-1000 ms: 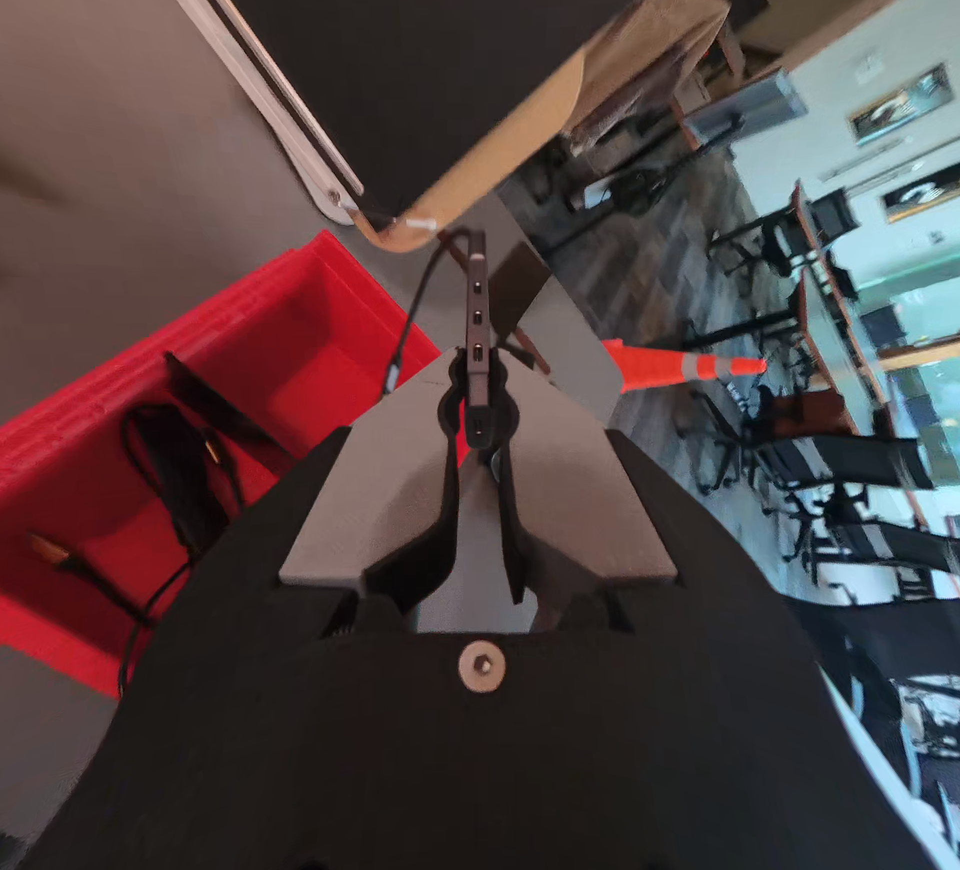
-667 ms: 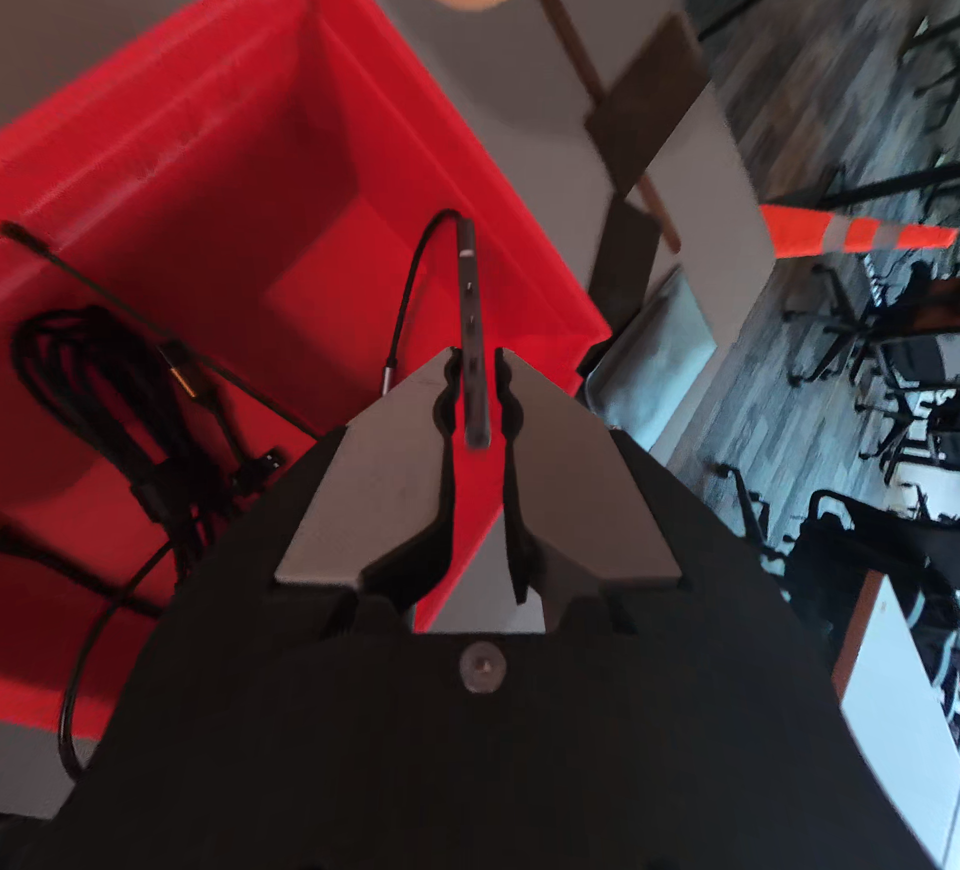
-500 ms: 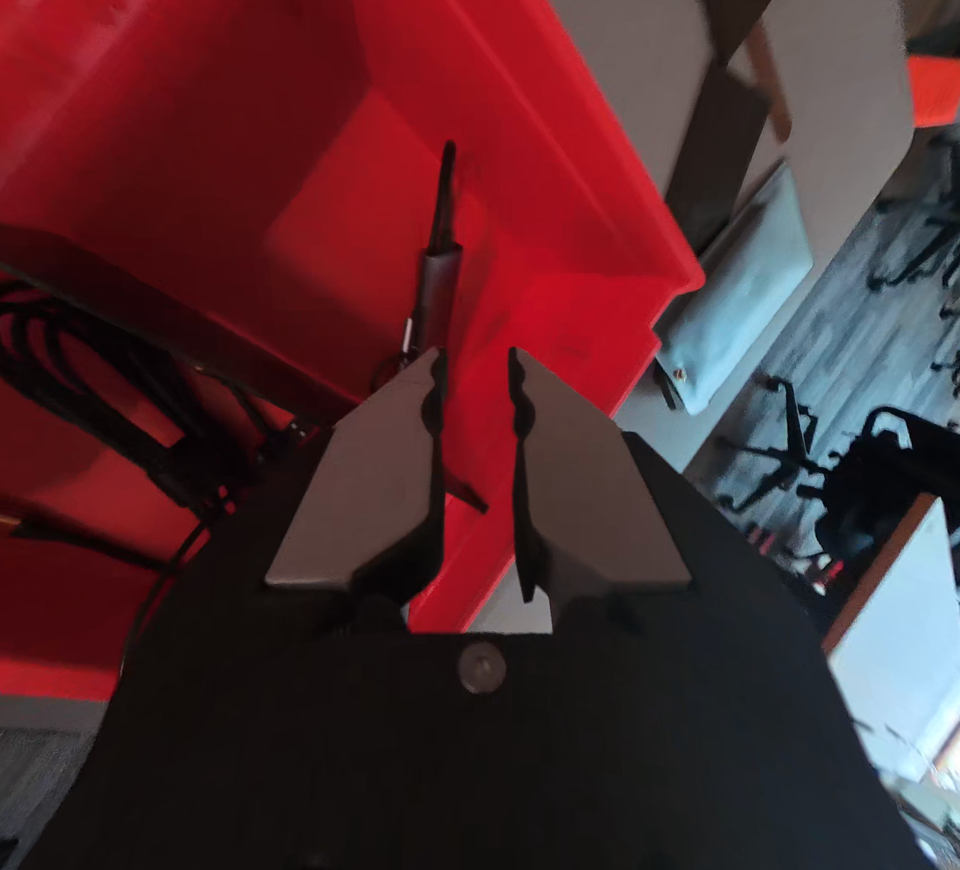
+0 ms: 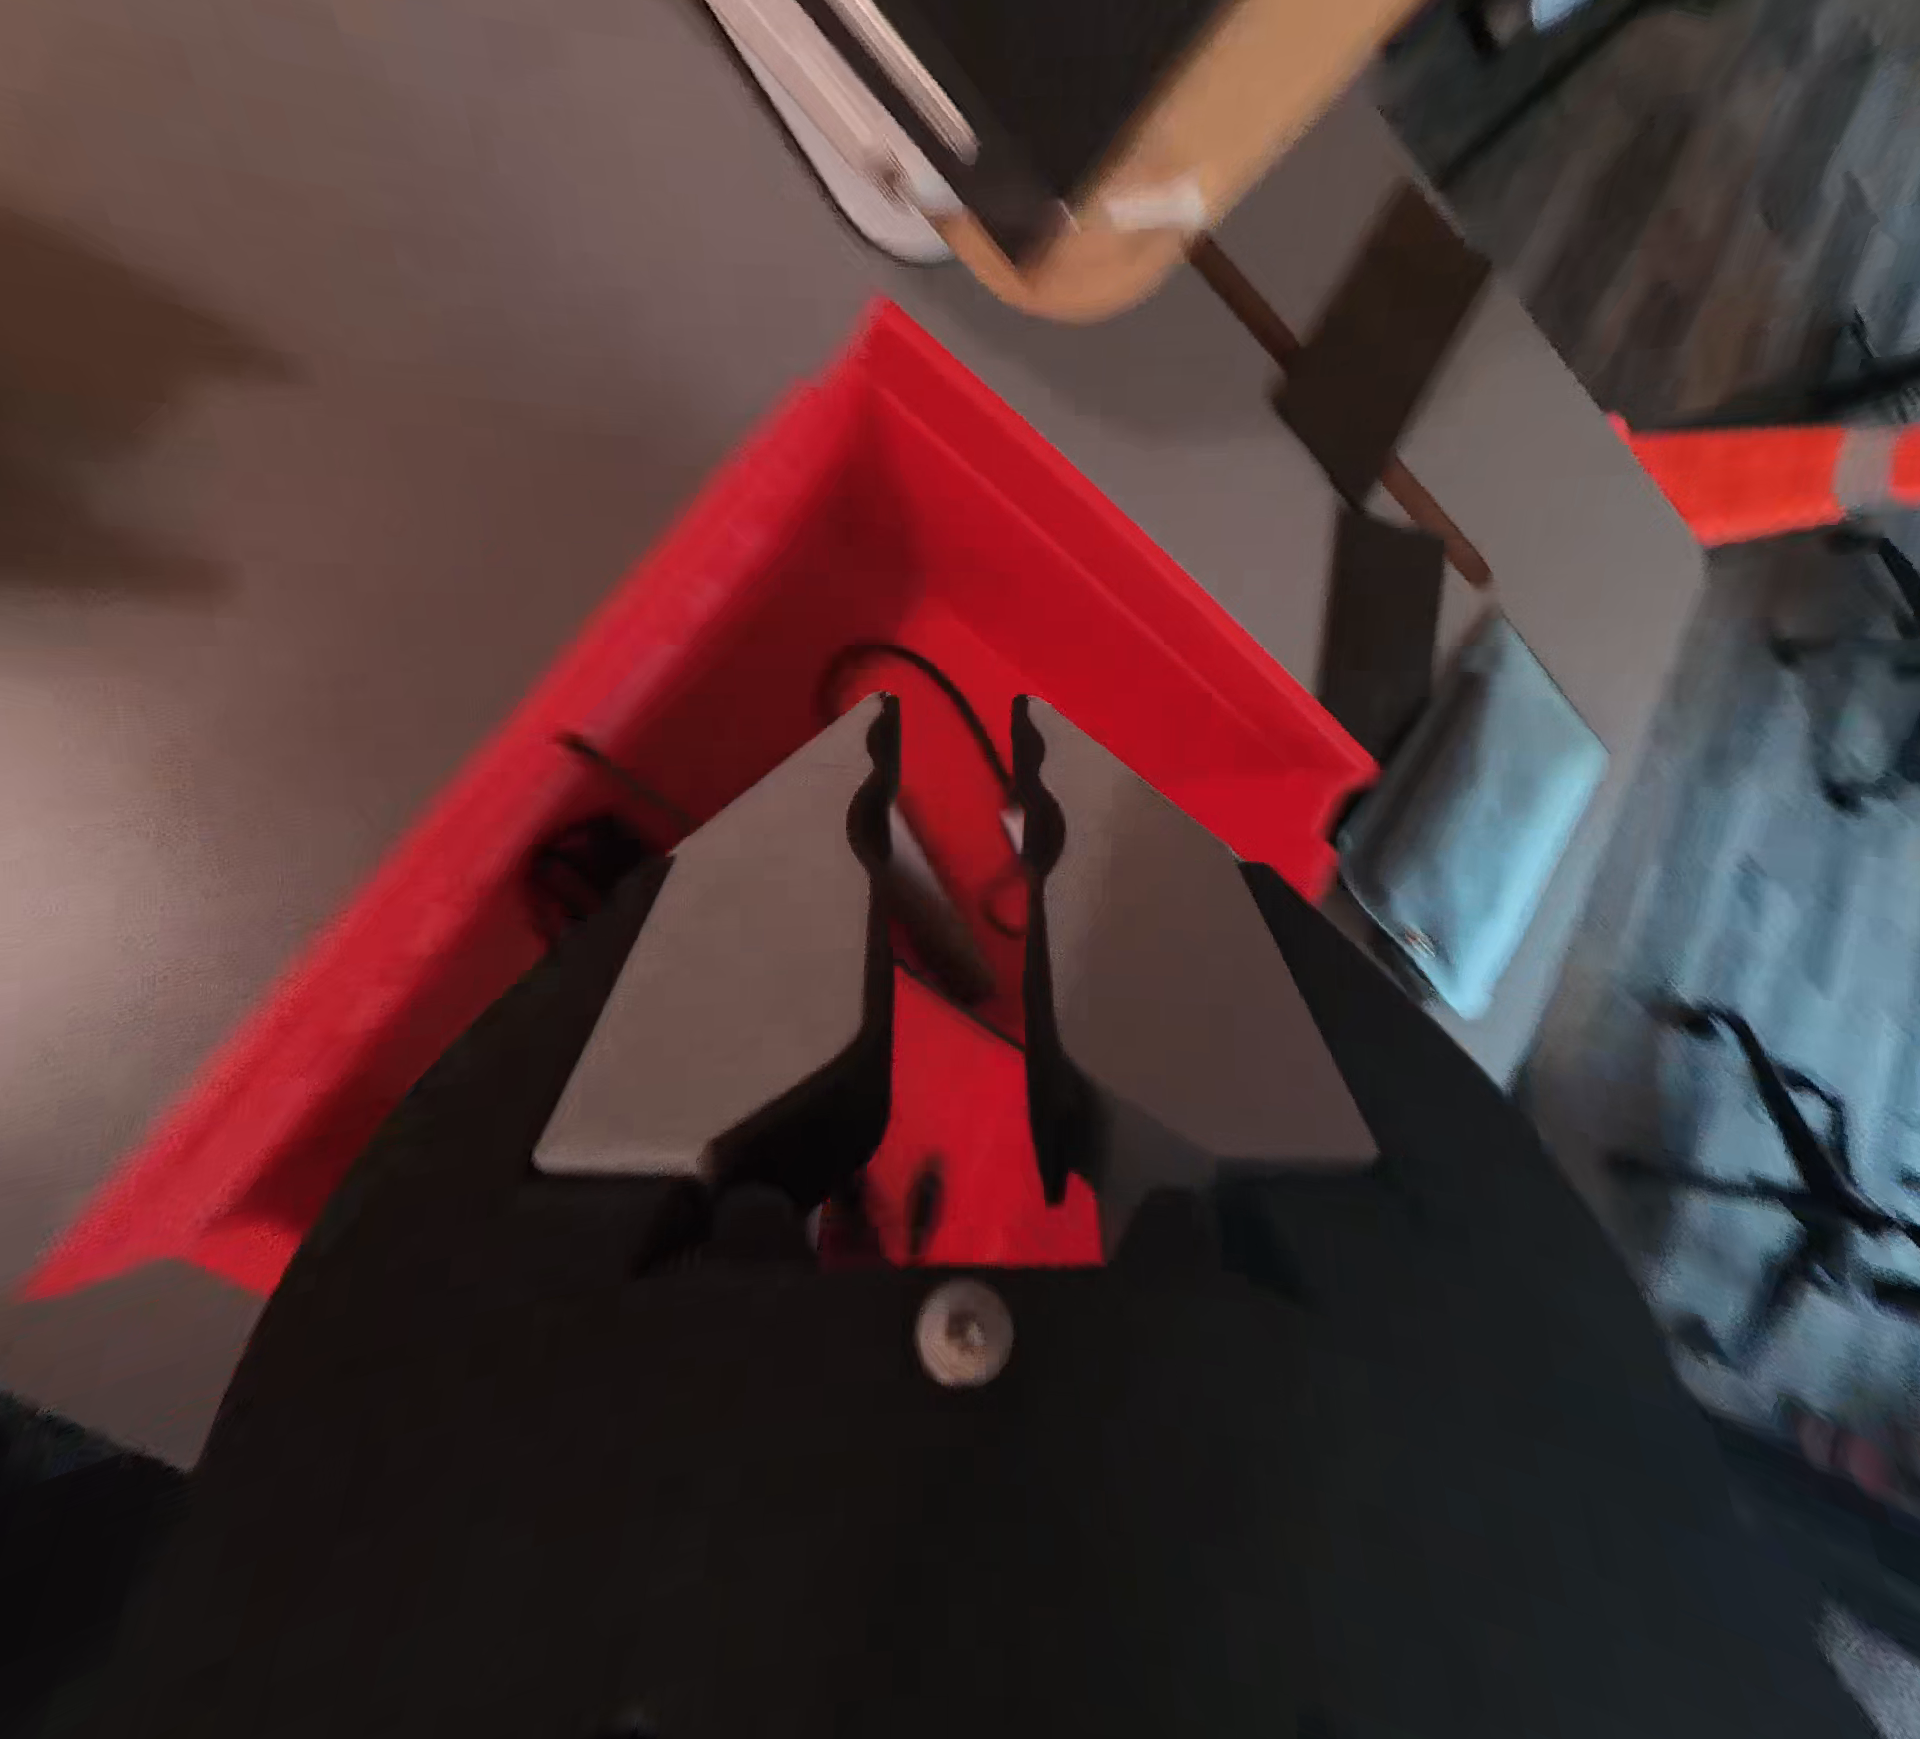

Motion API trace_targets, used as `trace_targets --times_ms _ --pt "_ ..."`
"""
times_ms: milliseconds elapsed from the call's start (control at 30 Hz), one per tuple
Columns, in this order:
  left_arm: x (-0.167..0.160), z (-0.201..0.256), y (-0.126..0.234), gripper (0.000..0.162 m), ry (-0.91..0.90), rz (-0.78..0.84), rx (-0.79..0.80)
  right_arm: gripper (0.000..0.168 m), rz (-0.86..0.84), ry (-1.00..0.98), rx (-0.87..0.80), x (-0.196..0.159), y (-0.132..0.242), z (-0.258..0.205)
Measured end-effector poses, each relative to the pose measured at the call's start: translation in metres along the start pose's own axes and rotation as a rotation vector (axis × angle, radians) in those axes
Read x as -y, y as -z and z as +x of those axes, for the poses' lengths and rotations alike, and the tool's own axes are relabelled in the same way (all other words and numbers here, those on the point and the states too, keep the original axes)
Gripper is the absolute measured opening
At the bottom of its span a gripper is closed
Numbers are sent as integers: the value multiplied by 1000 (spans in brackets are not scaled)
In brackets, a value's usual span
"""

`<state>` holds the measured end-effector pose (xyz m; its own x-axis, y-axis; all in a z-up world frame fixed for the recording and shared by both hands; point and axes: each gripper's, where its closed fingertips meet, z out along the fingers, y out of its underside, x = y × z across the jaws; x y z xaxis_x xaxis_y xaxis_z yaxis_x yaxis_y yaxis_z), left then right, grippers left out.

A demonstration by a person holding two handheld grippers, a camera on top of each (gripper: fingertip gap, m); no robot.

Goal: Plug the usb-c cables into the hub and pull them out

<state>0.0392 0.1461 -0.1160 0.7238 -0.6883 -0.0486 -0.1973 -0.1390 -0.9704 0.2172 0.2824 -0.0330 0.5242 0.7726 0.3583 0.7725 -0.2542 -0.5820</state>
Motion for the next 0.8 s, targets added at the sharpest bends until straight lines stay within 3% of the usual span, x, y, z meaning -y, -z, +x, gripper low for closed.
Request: trace_targets --times_ms 167,300,433,633,800 --pt "1 -4 1 63 -1 5 18 30 390 -70 387 86 48 -113" --pt "1 -7 2 61 7 14 33 41 637 -106 613 134 68 -192" --pt "3 -17 5 61 18 30 79 50 640 -109 572 150 7 -229" --pt "0 -33 8 61 -8 9 179 39 623 -134 323 136 -108 -210" --pt "-7 -33 2 60 -29 -46 195 37 532 -120 288 125 -131 -208"
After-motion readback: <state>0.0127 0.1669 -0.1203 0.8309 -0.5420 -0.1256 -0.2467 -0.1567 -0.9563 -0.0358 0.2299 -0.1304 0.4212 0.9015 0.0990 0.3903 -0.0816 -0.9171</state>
